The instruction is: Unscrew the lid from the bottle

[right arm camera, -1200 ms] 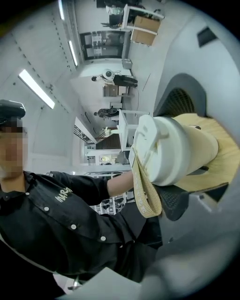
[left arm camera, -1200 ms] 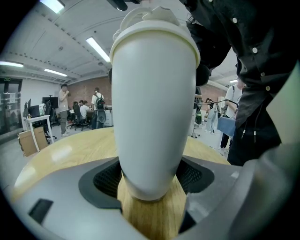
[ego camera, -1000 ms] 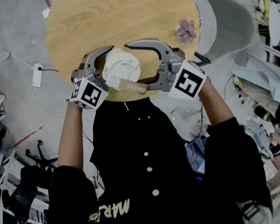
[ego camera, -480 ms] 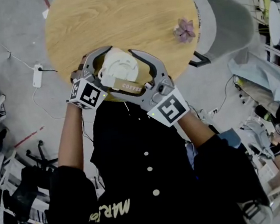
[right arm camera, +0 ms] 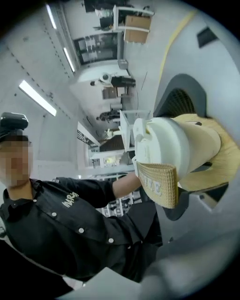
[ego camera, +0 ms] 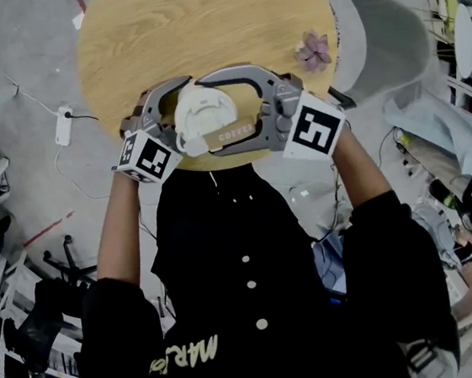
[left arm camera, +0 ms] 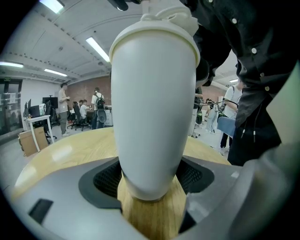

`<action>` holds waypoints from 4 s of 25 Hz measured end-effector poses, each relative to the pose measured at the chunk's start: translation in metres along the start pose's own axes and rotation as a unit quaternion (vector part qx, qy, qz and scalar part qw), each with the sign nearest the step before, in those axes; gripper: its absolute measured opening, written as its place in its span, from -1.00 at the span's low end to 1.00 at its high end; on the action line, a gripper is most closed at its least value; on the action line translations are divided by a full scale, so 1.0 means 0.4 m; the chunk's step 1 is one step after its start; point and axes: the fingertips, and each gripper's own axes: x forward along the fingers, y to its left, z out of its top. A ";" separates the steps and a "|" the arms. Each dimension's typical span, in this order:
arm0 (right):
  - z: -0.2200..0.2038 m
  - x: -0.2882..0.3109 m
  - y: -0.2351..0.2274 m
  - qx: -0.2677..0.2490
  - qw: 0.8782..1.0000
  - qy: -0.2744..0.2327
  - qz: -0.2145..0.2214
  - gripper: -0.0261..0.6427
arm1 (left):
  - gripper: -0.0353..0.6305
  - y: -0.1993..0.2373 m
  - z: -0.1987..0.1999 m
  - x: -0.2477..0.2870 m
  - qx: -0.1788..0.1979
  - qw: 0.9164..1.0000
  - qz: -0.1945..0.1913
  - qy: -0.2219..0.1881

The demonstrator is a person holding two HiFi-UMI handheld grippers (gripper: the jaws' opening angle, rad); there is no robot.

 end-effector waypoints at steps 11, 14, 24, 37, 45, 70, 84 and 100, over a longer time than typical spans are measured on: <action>-0.061 -0.051 0.020 0.085 0.990 0.016 -0.113 0.56 | 0.17 -0.004 0.004 0.002 -0.003 1.000 0.005 -0.001; -0.048 -0.037 0.038 0.103 0.977 0.009 -0.188 0.57 | 0.17 -0.003 0.004 0.000 -0.004 1.000 0.007 0.000; -0.009 -0.015 -0.028 0.068 0.937 -0.012 -0.342 0.38 | 0.17 0.000 0.003 0.000 -0.006 1.000 0.009 -0.002; -0.016 -0.001 0.002 -0.003 0.999 0.011 -0.038 0.38 | 0.17 -0.004 -0.003 -0.005 -0.003 1.000 0.005 -0.001; -0.027 -0.029 0.003 0.075 0.971 0.003 -0.227 0.57 | 0.17 -0.005 -0.004 -0.005 -0.004 1.000 0.009 -0.001; -0.045 -0.014 0.001 0.055 0.993 0.025 -0.103 0.51 | 0.17 -0.002 0.005 -0.013 0.001 1.000 -0.005 -0.002; 0.006 -0.011 -0.015 0.060 0.956 -0.026 -0.287 0.38 | 0.17 -0.003 0.009 -0.010 0.002 1.000 -0.001 -0.001; -0.009 -0.026 0.019 0.048 0.994 0.011 -0.099 0.50 | 0.17 -0.010 0.012 -0.010 0.003 1.000 -0.004 0.000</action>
